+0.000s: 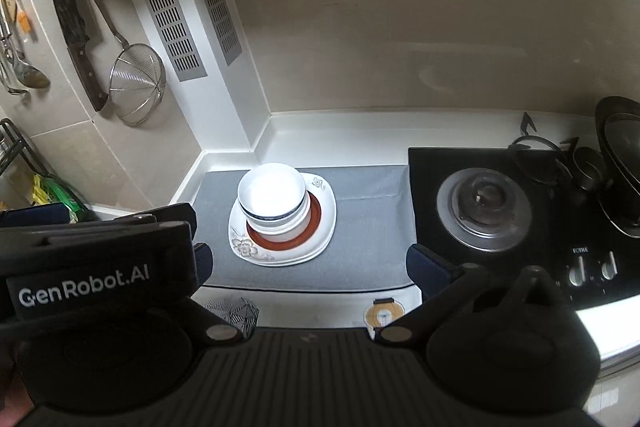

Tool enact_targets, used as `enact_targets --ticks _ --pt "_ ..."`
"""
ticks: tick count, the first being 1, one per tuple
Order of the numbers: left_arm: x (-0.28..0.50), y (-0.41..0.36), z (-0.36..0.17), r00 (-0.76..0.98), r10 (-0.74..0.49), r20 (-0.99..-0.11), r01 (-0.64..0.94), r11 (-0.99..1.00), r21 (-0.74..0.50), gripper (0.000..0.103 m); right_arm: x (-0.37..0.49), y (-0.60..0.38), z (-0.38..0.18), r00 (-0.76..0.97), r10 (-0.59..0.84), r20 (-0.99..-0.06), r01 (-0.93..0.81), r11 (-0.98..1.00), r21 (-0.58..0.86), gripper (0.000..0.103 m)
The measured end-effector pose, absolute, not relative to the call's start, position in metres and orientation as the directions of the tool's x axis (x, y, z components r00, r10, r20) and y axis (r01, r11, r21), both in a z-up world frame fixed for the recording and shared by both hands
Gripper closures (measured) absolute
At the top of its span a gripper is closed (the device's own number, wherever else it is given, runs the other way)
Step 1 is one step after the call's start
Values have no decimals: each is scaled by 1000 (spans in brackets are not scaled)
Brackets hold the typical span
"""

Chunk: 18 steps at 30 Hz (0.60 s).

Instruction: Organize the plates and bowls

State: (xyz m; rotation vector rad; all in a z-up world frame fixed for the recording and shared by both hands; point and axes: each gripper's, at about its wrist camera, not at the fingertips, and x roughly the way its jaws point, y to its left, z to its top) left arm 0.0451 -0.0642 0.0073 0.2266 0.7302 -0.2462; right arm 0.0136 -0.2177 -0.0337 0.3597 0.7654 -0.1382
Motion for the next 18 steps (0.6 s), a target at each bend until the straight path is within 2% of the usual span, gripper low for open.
enact_targets --ticks 18 --pt "-10 -67 13 729 -103 -676 268 953 144 0 -37 -219 -28 719 12 -695 236 936 261 0"
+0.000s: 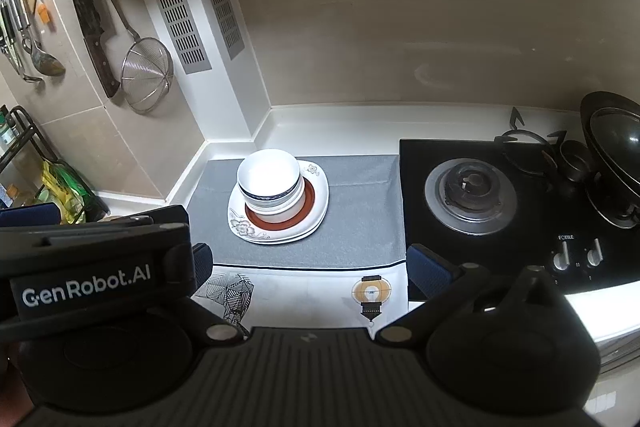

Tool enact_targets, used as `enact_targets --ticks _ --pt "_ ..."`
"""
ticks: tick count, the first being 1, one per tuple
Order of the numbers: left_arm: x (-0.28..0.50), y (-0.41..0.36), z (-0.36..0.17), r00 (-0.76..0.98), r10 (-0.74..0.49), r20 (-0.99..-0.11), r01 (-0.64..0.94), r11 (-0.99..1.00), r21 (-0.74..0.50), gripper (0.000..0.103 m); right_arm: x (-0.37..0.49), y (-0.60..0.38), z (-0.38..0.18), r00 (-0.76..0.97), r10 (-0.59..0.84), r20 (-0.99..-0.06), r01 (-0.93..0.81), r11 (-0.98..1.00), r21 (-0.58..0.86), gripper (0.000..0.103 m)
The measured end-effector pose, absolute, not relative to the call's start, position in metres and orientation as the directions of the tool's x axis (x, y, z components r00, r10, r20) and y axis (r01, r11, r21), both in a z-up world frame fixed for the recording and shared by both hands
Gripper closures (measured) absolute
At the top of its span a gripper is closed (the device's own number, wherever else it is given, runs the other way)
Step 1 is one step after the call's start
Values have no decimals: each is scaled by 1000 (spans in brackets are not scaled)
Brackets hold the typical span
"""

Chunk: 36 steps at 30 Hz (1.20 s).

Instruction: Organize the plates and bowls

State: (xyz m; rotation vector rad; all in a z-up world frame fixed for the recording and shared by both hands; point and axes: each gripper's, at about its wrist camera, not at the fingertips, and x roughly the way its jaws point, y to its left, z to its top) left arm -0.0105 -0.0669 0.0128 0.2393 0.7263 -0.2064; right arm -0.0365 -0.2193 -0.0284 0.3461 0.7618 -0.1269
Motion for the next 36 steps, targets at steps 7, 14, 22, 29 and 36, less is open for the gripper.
enact_targets --ticks 7,14,22,29,36 --pt "-18 -69 14 732 -99 -675 265 953 149 0 -43 -221 -28 721 14 -693 236 935 264 0" --pt "-25 -74 15 733 -90 -675 262 952 158 0 -51 -223 -28 723 20 -691 235 933 273 0" --pt "-30 -75 16 733 -87 -675 261 952 160 0 -56 -225 -28 722 24 -692 233 933 275 0" --pt "-35 -76 16 735 -84 -673 259 952 165 0 -61 -224 -26 722 27 -691 232 932 279 0" --pt "-41 -76 17 736 -77 -673 257 951 172 0 -66 -223 -26 721 30 -692 233 930 284 0"
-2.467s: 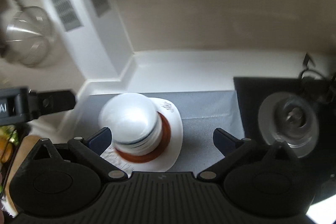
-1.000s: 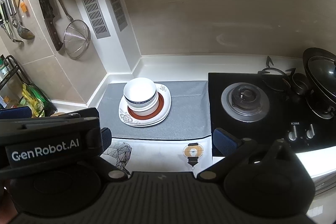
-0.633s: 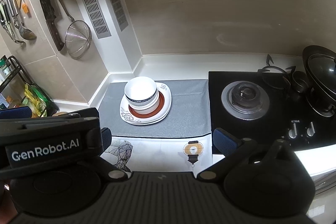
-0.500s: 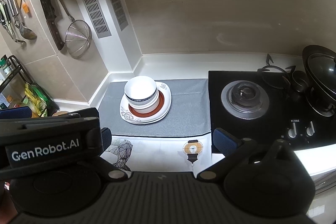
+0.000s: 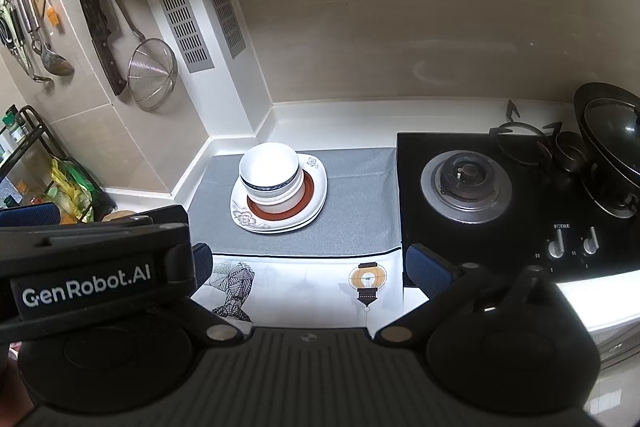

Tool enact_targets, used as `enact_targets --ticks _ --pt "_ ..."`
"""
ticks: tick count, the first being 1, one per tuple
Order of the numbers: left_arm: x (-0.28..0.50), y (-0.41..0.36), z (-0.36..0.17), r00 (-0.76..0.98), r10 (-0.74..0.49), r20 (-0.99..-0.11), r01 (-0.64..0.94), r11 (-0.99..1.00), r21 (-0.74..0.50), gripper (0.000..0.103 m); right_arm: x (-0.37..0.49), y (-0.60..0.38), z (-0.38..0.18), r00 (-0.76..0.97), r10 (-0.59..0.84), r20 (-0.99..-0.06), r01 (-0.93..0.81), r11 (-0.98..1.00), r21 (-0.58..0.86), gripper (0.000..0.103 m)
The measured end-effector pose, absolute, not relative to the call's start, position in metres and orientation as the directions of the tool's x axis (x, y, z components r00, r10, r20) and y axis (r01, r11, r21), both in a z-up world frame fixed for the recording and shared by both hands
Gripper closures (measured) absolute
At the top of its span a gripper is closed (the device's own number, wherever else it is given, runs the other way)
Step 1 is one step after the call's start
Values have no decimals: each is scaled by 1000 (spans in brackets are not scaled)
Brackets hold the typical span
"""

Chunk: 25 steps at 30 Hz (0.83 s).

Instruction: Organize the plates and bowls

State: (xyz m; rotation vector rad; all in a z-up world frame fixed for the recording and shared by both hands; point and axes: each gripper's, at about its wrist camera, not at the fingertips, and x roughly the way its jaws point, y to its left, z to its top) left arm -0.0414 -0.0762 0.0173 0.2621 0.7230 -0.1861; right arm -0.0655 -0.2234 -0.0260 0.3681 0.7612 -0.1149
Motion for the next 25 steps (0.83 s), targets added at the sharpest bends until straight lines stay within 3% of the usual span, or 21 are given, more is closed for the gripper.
enact_targets --ticks 25 --pt "-17 -77 14 722 -107 -684 289 944 158 0 -49 -226 -29 713 4 -701 261 927 270 0"
